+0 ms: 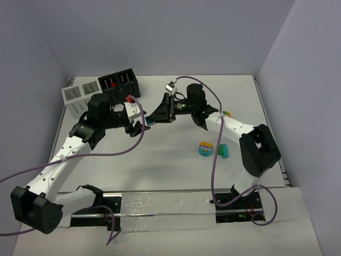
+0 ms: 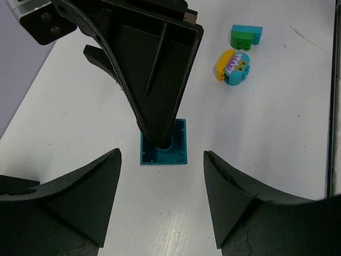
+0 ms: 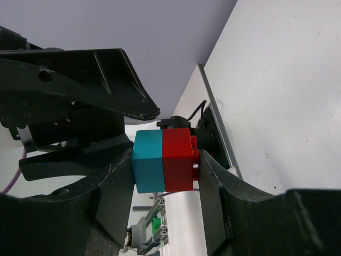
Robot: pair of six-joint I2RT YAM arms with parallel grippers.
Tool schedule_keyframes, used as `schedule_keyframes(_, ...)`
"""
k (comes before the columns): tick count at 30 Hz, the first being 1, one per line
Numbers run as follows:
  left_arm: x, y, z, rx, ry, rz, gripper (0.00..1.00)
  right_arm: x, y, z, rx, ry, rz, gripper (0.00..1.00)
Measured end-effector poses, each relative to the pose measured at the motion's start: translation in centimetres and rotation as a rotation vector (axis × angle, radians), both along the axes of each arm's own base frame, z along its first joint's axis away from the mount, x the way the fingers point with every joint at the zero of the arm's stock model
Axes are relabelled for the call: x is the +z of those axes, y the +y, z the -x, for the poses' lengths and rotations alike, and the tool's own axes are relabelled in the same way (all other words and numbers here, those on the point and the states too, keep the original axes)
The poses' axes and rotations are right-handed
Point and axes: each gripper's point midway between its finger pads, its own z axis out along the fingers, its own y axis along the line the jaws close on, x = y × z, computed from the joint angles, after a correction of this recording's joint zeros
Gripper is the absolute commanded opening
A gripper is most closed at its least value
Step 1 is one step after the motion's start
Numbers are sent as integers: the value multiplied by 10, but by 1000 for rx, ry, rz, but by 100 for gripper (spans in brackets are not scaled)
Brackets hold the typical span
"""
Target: Sort the legos into containers by color
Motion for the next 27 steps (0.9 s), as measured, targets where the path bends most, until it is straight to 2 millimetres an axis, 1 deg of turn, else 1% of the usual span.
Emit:
schedule_keyframes(3,2,0,-3,12,-14,2,69,0,1,1,4,3,0,11)
schedule_keyframes(7,4,0,-7,32,-26,0,65,0,2,3,8,6,-1,11)
schedule_keyframes(13,3,-1,-7,33,-27,-2,61,2,4,4,8,12,-6,11)
schedule_keyframes(15,3,-2,-7,32,-27,-2,60,3,4,4,7,14,-7,11)
schedule_keyframes(16,3,-2,-7,31,-27,-2,57,3,4,4,6,16,-7,11)
schedule_keyframes(17,3,-2,-7,31,-26,-2,57,3,4,4,5,18,-7,11)
schedule_keyframes(20,3,-3,-6,25,-24,-1,45,3,4,3,1,19,-8,11)
schedule_keyframes(22,2,-4,-4,21,-19,-1,40,4,4,2,-5,16,-11,11)
schedule_keyframes(24,2,-4,-4,19,-22,-1,30,5,4,1,-9,19,-13,12)
schedule_keyframes(25,2,-4,-4,19,-22,-1,26,5,4,1,-10,21,-13,14)
schedule_keyframes(27,2,-4,-4,19,-22,-1,14,5,5,1,-10,26,-14,21)
